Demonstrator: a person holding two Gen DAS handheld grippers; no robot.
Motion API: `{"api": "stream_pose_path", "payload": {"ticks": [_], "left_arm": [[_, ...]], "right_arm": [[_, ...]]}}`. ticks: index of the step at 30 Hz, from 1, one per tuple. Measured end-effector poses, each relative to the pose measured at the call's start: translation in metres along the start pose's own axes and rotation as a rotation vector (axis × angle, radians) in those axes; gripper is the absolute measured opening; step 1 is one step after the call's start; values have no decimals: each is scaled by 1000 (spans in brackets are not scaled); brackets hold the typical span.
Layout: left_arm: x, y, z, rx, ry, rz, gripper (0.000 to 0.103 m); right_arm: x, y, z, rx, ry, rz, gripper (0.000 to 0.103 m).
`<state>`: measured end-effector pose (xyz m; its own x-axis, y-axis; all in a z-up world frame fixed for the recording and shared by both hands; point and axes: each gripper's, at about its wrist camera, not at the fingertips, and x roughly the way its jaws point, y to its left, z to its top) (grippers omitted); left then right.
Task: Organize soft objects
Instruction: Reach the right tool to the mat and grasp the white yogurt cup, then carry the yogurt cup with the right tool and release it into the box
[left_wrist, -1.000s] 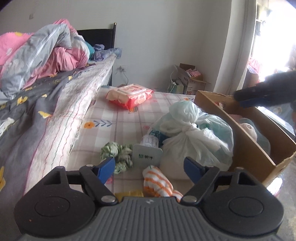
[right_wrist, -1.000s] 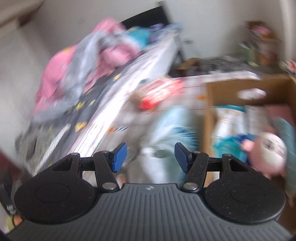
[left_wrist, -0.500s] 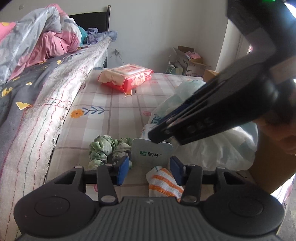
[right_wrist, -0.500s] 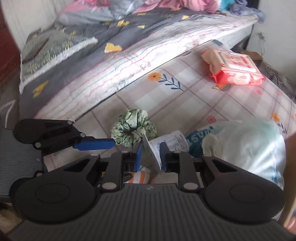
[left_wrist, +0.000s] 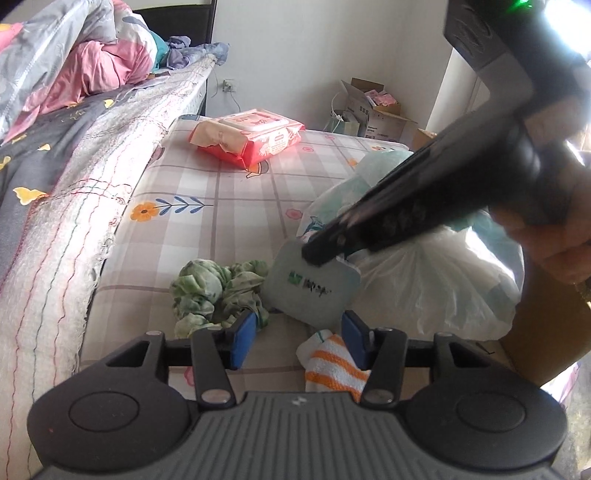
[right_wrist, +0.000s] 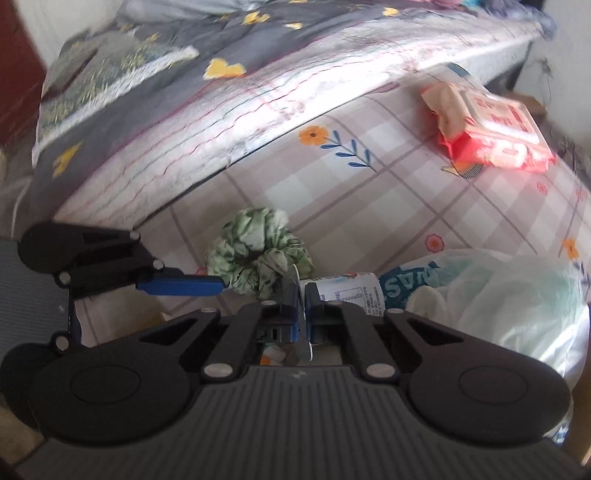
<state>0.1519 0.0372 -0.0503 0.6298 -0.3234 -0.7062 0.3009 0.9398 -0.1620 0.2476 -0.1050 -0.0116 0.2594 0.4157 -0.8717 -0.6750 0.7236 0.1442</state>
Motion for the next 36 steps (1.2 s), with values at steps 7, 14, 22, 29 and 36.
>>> {"api": "stream_pose_path", "payload": {"ticks": [7, 14, 22, 29, 36], "left_arm": [[12, -5, 17, -23, 8, -27, 65], [42, -5, 34, -52, 48, -41, 66], [65, -3, 47, -81, 72, -46, 64], [71, 1, 50, -124, 71, -36, 61], [62, 3, 52, -173, 58, -19, 61]], "right_arm": [[-11, -52, 0, 218, -41, 72, 2], [-10, -70, 0, 284, -52, 115, 2], [-5, -84, 0, 338, -54, 170, 3], [-1, -87, -1, 369, -52, 190, 4], [-3, -88, -1, 429, -75, 235, 4]]}}
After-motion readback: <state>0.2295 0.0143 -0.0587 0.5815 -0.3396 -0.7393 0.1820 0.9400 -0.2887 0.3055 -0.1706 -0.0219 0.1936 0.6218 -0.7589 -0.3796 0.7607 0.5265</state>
